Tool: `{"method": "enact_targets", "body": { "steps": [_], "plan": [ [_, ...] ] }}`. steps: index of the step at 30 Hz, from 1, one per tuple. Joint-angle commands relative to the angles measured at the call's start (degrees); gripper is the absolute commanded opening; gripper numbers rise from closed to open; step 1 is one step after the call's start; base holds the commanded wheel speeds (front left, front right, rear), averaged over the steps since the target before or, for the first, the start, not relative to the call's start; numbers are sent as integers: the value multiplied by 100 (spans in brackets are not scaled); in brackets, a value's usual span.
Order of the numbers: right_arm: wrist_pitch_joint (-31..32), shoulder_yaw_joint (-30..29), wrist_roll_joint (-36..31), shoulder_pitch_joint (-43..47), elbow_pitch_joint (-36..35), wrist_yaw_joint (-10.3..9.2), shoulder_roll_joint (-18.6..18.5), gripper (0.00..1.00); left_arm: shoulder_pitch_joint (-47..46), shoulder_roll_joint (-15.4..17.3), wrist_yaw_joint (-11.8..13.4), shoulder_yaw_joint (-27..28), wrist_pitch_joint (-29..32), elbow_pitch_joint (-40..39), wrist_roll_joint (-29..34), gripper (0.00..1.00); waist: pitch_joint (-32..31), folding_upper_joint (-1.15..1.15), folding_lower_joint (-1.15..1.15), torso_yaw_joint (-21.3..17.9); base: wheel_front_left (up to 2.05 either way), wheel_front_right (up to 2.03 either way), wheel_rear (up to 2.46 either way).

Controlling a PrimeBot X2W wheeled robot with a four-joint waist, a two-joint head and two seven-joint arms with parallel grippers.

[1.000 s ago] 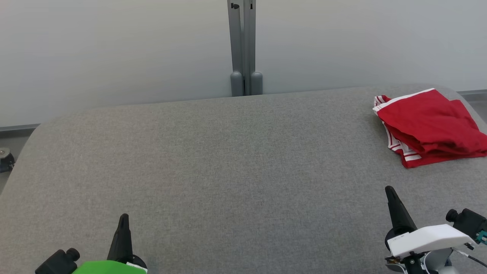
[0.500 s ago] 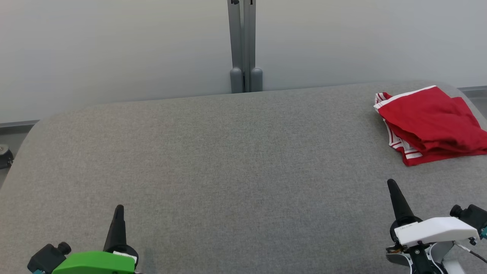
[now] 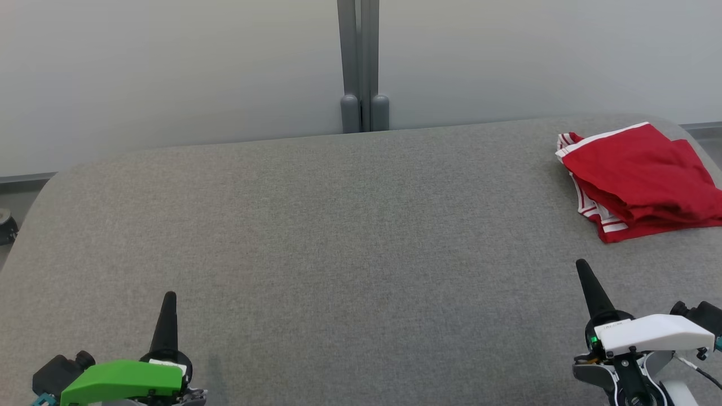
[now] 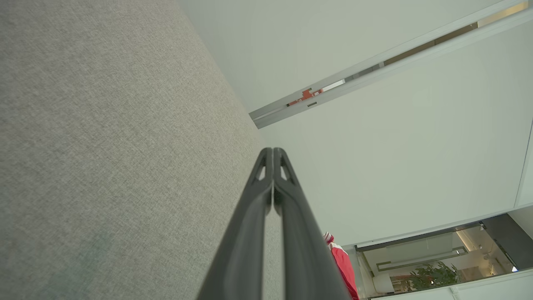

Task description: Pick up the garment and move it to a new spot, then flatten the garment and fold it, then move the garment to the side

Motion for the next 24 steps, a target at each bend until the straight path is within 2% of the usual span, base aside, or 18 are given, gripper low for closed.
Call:
{"method": "enact_targets", "body": {
  "steps": [1,24],
  "plan": [
    [36,-41,130,-158,-26,4,-9,0,-162,49,-46,34,26,-19,-160,0,8,0,0,0,0,0,0],
    [303,-210,1203,-349,89,3,56,0,-456,92,-174,195,279,137,-1312,0,136,0,0,-2,0,0,0]
  ]
}}
